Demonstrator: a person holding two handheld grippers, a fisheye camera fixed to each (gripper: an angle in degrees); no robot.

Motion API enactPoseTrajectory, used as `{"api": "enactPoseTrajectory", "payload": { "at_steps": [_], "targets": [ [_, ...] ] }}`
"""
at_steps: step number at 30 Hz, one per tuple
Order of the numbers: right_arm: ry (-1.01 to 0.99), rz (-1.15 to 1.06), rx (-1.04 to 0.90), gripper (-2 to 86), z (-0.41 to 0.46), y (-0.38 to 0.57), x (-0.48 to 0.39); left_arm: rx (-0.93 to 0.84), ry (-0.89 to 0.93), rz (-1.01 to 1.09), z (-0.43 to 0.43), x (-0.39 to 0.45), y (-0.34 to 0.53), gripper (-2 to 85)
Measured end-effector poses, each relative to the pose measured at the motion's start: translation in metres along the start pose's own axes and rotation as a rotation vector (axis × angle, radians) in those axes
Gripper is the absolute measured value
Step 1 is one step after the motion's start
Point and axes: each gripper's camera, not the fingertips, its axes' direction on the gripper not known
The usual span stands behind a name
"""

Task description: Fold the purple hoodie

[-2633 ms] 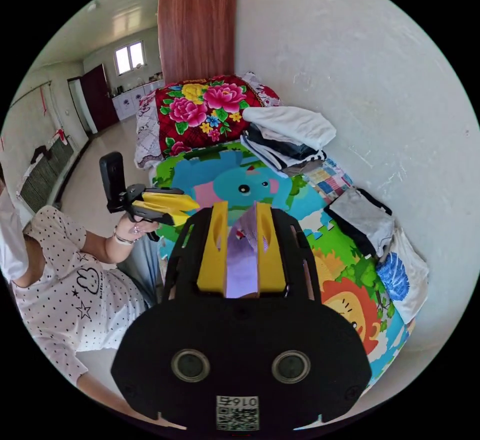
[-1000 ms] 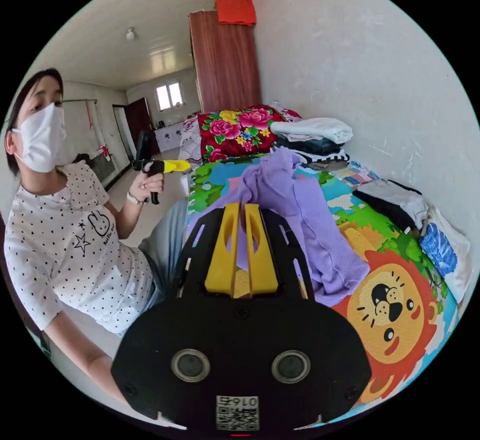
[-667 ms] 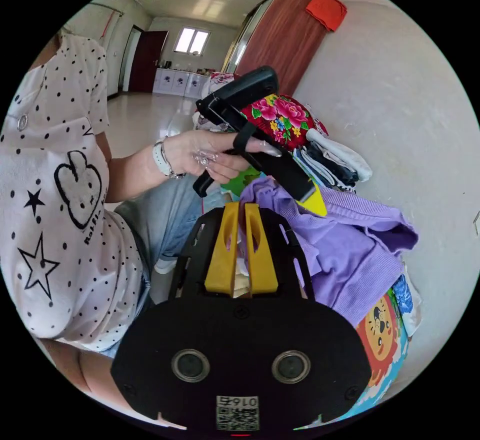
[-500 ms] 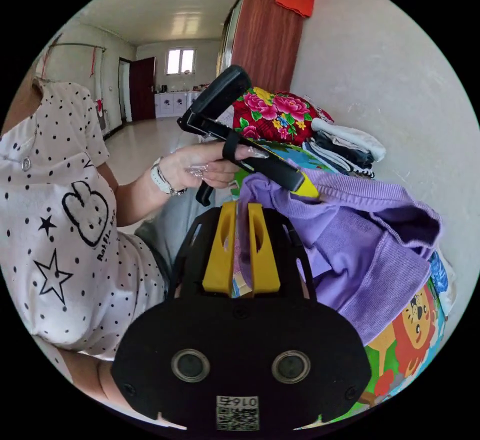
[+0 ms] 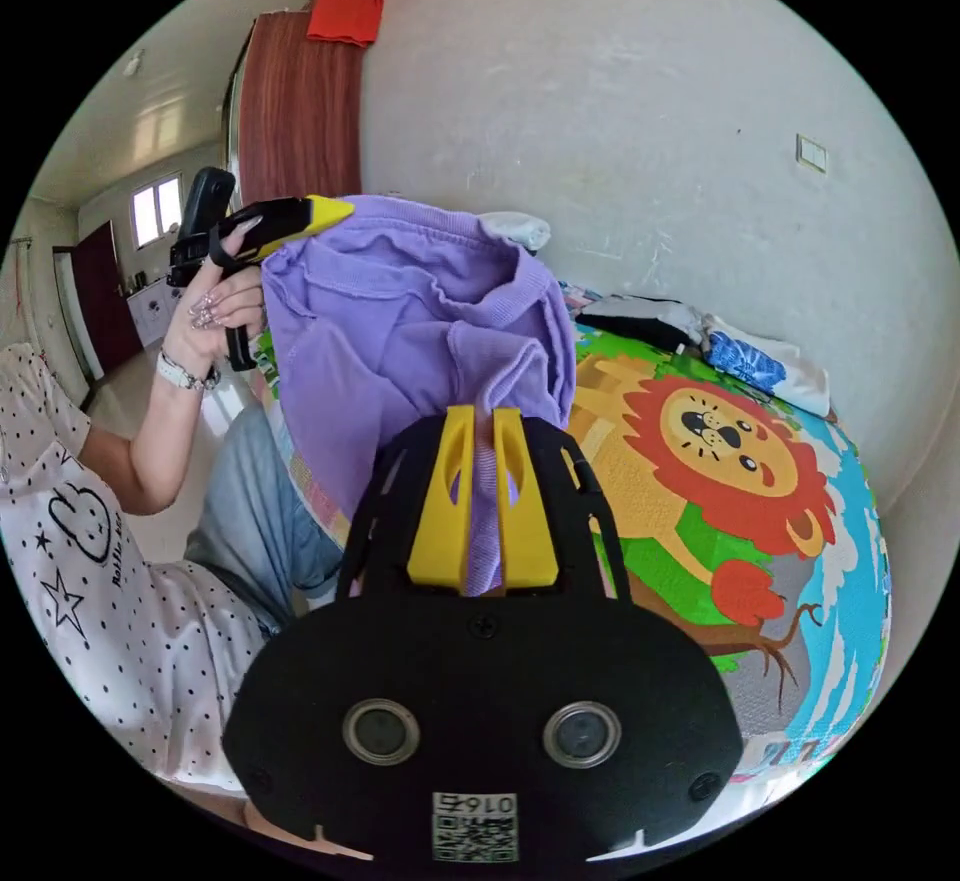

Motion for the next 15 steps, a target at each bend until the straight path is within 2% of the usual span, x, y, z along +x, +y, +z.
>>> {"api": "enactPoseTrajectory", "payload": {
  "at_steps": [3,5,7,10,15],
  "targets": [
    [-0.039,0.004,0.059,1.8,-0.028,-0.045,0.034,0.063,-0.155,0.025,-0.024,-0.019,-0.069,-0.3],
    [0.081,-0.008,0.077,1.5,-0.047,-0.077,0.05,0.106,-0.374,0.054,-0.053,-0.029,-0.124,-0.4],
    [0.289,0.018,0.124,1.2,-0.08,-0.114,0.07,0.143,-0.487,0.031,-0.078,-0.041,-0.15,-0.5],
    [0.509,0.061,0.179,1.0,-0.114,-0.137,0.094,0.212,-0.504,-0.052,-0.117,-0.066,-0.164,-0.5],
    [0.628,0.107,0.075,0.9,-0.12,-0.151,0.132,0.181,-0.527,-0.147,-0.135,-0.105,-0.15,-0.4]
  ]
}}
